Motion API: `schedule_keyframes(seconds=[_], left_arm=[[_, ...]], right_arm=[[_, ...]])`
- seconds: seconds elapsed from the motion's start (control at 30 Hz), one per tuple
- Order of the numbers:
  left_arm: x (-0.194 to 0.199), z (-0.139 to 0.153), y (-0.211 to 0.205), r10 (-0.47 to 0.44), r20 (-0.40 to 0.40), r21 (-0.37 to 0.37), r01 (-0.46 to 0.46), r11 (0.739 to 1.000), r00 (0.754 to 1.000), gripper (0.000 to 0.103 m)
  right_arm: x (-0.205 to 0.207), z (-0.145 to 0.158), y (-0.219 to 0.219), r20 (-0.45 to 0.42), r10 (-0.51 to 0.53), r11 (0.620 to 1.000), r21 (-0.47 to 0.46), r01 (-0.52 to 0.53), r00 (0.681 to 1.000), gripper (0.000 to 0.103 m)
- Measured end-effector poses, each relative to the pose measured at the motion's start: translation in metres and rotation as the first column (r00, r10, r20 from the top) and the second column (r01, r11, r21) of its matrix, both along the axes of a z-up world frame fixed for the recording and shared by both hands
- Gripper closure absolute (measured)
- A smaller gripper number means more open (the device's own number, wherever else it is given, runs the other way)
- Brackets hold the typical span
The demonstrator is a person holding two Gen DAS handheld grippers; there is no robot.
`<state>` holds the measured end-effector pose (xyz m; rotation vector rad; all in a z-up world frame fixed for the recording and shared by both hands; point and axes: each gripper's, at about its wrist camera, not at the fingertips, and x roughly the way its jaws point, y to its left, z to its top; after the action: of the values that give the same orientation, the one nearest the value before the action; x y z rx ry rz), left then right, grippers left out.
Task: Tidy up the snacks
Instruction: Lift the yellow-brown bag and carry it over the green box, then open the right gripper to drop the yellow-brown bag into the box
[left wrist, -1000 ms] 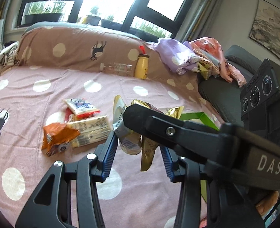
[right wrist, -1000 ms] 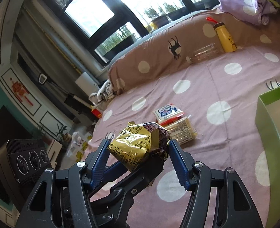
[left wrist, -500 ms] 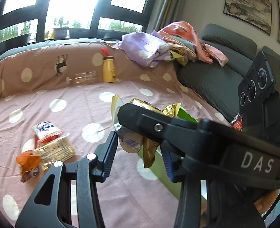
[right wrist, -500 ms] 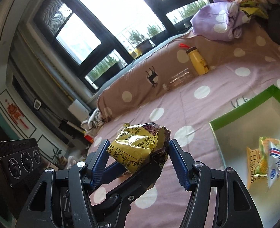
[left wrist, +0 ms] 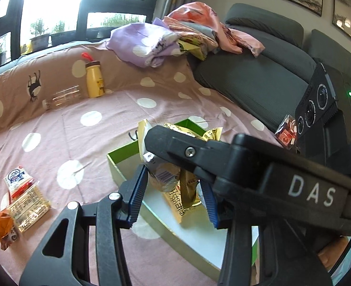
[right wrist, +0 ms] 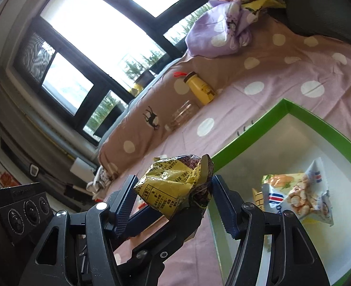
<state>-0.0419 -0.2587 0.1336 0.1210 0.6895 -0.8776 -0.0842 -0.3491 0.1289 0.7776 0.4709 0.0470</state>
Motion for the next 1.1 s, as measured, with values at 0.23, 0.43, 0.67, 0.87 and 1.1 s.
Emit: schedule_keyframes(seconds=[0.23, 0.43, 0.67, 0.87, 1.1], left_arm=[[0.001, -0.009, -0.024, -0.050, -0.054, 0.019, 0.051, 0.999, 0.997, 0.059], [0.001, -0.018, -0.039, -0.083, -0.101, 0.037, 0.087, 0.996, 0.991, 0.059], [0.006, -0.028, -0.052, -0.111, -0.158, 0.033, 0.117, 0.993, 0.981, 0.059], [0.009, -0.034, -0.059, -0.127, -0.182, 0.026, 0.134, 0.991, 0.975, 0.060], [0.011, -0.039, -0.062, -0.128, -0.202, 0.025, 0.136, 0.990, 0.971, 0.060]], right_arm=[[-0.007, -0.015, -0.023, -0.055, -0.055, 0.997, 0.052, 0.058, 0.997, 0.037], [-0.008, -0.026, -0.036, -0.110, -0.098, 0.991, 0.084, 0.107, 0.989, 0.037], [-0.009, -0.036, -0.048, -0.149, -0.136, 0.984, 0.098, 0.151, 0.979, 0.037], [-0.011, -0.039, -0.054, -0.156, -0.157, 0.979, 0.102, 0.174, 0.975, 0.037], [-0.010, -0.042, -0.056, -0.188, -0.171, 0.975, 0.108, 0.194, 0.967, 0.037]])
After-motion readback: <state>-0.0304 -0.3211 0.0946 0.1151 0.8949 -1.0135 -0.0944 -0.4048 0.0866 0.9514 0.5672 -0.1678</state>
